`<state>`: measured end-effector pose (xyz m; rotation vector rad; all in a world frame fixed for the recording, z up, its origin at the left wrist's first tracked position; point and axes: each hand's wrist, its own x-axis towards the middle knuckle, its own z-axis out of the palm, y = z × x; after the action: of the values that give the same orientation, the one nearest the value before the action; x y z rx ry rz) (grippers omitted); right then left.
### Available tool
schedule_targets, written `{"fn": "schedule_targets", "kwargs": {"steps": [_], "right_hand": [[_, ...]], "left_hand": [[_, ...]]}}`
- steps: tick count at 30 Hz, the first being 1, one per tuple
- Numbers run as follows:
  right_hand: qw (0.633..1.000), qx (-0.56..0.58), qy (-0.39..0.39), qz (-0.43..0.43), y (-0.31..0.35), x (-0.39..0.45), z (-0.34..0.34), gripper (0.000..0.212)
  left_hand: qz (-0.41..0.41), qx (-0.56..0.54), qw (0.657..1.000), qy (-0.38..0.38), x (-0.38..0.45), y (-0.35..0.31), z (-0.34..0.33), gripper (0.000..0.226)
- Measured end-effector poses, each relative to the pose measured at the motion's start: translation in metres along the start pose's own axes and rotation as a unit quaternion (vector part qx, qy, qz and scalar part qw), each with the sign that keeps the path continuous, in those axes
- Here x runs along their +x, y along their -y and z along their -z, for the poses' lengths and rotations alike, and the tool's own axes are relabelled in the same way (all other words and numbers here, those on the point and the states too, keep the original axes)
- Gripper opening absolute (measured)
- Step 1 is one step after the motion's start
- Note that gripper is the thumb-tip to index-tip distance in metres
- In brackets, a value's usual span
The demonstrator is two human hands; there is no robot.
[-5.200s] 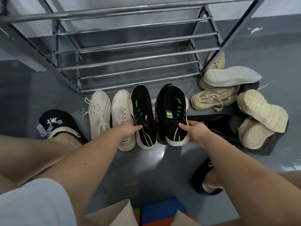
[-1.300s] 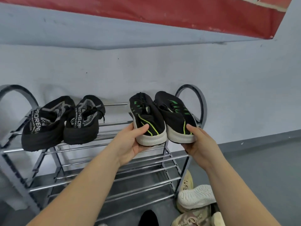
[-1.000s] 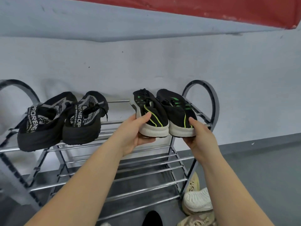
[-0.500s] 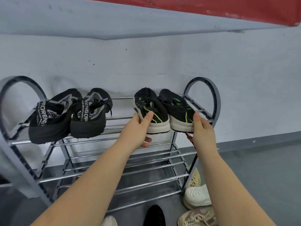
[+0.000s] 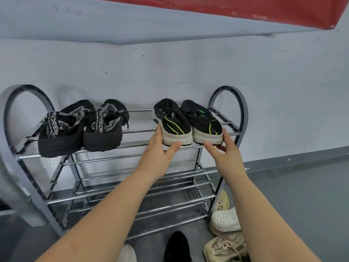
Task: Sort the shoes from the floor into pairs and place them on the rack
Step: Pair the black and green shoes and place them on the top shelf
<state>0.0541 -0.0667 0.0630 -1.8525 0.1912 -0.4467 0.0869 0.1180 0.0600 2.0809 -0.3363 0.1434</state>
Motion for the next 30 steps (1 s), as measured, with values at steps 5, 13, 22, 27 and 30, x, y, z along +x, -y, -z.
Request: {"fn": "schedule_targets", "kwargs": {"steps": [5, 13, 22, 27, 30], "right_hand": [[1.0, 0.003, -0.01, 0.001, -0.001, 0.004, -0.003, 0.068], [1.0, -0.015, 0.002, 0.002, -0.003, 0.003, 0.004, 0.065], [0.991, -0.126, 0.032, 0.016, -0.001, -0.018, 0.01, 0.079], [0.972, -0.221, 0.073, 0.033, -0.011, -0.038, 0.017, 0.094], [0.938, -0.321, 0.128, 0.023, -0.022, -0.056, 0.02, 0.099]], "left_hand": [[-0.004, 0.003, 1.0, 0.007, 0.008, 0.001, 0.001, 0.078], [0.008, 0.036, 0.999, -0.009, 0.004, -0.001, -0.01, 0.08], [0.012, 0.099, 0.995, 0.017, -0.015, 0.0, -0.003, 0.084], [-0.029, 0.198, 0.979, 0.041, -0.04, -0.002, -0.008, 0.087], [-0.035, 0.308, 0.949, 0.053, -0.061, 0.002, -0.016, 0.088]]}}
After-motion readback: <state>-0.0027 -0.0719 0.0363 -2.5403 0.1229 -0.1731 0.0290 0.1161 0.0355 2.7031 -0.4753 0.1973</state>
